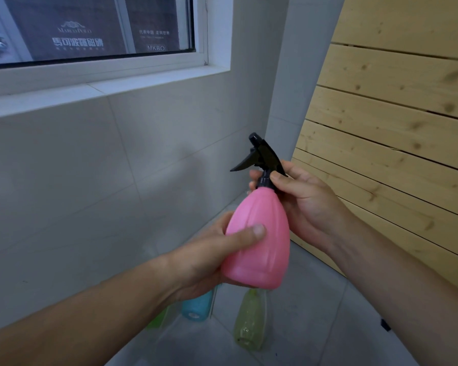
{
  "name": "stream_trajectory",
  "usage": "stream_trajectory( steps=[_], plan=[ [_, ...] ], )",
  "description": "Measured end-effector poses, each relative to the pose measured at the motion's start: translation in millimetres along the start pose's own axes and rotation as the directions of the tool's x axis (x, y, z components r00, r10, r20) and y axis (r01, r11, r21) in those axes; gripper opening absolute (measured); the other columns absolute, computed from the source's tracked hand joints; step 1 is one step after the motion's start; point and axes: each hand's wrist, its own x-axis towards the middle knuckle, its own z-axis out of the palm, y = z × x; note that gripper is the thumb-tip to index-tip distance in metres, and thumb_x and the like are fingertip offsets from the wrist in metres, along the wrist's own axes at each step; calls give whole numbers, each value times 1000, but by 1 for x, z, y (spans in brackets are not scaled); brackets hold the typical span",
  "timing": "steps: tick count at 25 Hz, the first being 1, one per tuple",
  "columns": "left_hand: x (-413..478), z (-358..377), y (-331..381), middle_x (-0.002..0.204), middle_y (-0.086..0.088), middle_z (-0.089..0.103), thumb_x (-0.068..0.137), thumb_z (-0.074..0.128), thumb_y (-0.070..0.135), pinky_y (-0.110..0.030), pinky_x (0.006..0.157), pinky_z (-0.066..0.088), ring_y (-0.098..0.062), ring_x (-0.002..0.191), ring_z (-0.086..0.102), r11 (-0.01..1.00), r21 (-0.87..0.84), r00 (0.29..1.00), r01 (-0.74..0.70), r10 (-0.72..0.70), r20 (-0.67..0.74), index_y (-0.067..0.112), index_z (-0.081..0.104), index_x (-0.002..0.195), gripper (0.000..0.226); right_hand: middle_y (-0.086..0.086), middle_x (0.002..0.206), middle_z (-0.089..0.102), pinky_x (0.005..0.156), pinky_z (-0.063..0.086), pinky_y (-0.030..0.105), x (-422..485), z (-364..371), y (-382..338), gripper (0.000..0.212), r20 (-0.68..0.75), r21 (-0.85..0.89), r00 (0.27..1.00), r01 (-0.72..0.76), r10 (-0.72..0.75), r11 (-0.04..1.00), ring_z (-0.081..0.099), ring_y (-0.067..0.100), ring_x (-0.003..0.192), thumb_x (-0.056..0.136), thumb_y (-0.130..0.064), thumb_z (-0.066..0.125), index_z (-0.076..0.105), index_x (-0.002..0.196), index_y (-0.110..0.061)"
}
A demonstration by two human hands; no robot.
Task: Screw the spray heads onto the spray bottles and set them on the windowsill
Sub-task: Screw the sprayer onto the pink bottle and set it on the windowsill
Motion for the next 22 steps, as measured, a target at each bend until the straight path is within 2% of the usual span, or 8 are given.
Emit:
stream_trajectory(
  steps=[2,4,8,12,15,18,20,22],
  plan=[
    [2,2,-2,134,-17,65,46,99,37,-52,84,58,-33,110,71,1000,22,999,-11,12,-44,21,53,137,103,18,107,68,90,50,42,0,0,-2,40,0,8,1000,5,-5,1000,63,31,94,95,0,47,50,134,2],
    [2,0,0,122,-19,71,55,87,35,-51,77,60,-35,98,74,997,-70,998,23,-27,-54,15,55,135,88,16,106,70,89,50,39,0,-2,-8,40,-3,15,1000,2,-2,1000,66,29,95,95,1,45,50,135,1],
    [-2,-5,-2,121,-28,65,55,86,36,-65,92,50,-46,107,65,943,-309,984,120,-73,160,10,58,138,91,15,113,69,105,42,46,-2,-4,-10,39,41,47,999,-22,20,999,65,28,102,95,0,42,54,132,-2],
    [-3,-2,-3,116,-28,68,64,74,47,-55,84,56,-42,103,69,915,-369,955,164,-53,292,5,69,126,75,11,111,70,109,38,47,-3,-4,-11,34,111,138,993,-41,26,990,67,26,101,93,-2,43,59,122,-7],
    [0,1,4,113,-20,72,57,81,43,-50,73,61,-37,93,74,982,-190,999,18,-12,33,14,62,129,79,11,100,71,89,51,38,2,-6,-10,29,-13,28,1000,6,-6,1000,66,26,91,89,-5,56,61,117,-6],
    [2,9,4,119,-8,68,49,87,47,-51,78,64,-31,97,75,950,300,960,-85,159,-231,28,54,126,86,8,82,70,63,54,28,7,-3,-1,30,-242,-188,968,22,-68,982,65,20,73,75,-10,77,65,102,-6],
    [3,16,-1,117,2,63,42,88,55,-45,75,65,-21,98,70,840,535,918,-89,278,-283,37,49,124,92,5,75,68,62,53,27,8,3,7,22,-294,-254,949,34,-111,967,64,16,65,73,-10,81,69,91,-8],
    [5,17,-6,119,5,63,45,86,60,-38,75,65,-17,100,69,816,568,911,-110,311,-271,38,49,127,93,7,76,66,67,52,31,8,7,10,20,-326,-260,938,34,-121,965,61,17,67,75,-13,80,68,88,-3]
  ],
)
